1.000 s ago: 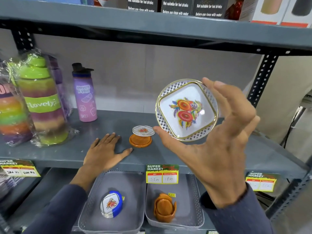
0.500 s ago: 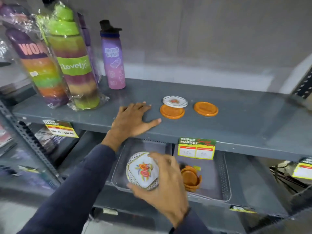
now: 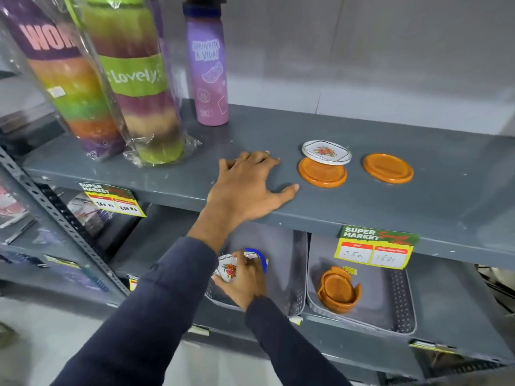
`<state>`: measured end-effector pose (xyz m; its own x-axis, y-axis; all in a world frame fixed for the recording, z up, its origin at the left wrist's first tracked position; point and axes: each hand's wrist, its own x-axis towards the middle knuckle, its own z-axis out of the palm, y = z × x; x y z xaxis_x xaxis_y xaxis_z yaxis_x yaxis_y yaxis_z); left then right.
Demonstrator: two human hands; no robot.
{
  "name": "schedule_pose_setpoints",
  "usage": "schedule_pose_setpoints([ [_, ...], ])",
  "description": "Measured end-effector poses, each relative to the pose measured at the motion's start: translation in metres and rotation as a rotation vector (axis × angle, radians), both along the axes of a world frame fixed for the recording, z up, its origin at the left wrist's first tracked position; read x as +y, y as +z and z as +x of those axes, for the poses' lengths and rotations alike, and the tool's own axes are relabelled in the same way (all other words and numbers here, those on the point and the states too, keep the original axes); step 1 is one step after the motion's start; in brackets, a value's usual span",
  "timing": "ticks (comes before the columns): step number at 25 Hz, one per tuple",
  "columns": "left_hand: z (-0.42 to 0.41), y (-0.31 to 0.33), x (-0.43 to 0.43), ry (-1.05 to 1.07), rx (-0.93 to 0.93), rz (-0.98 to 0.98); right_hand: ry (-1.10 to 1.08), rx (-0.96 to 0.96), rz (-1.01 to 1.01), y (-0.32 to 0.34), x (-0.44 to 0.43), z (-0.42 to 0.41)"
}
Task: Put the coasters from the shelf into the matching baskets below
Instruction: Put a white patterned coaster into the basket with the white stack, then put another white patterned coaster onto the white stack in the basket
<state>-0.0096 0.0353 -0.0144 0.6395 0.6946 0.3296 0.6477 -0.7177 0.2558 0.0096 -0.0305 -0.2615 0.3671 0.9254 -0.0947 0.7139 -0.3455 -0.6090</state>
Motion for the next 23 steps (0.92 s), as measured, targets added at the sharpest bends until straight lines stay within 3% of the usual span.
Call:
schedule_pose_setpoints([
  [10,0.002,0.000,-0.001,0.002,-0.013,0.011,0.057,-0.297,-0.117,-0.027,0.013,0.015],
  [23,0.003,0.002,-0.001,0.009,0.027,0.009,-0.009,-0.182,-0.167,-0.035,0.011,0.029],
])
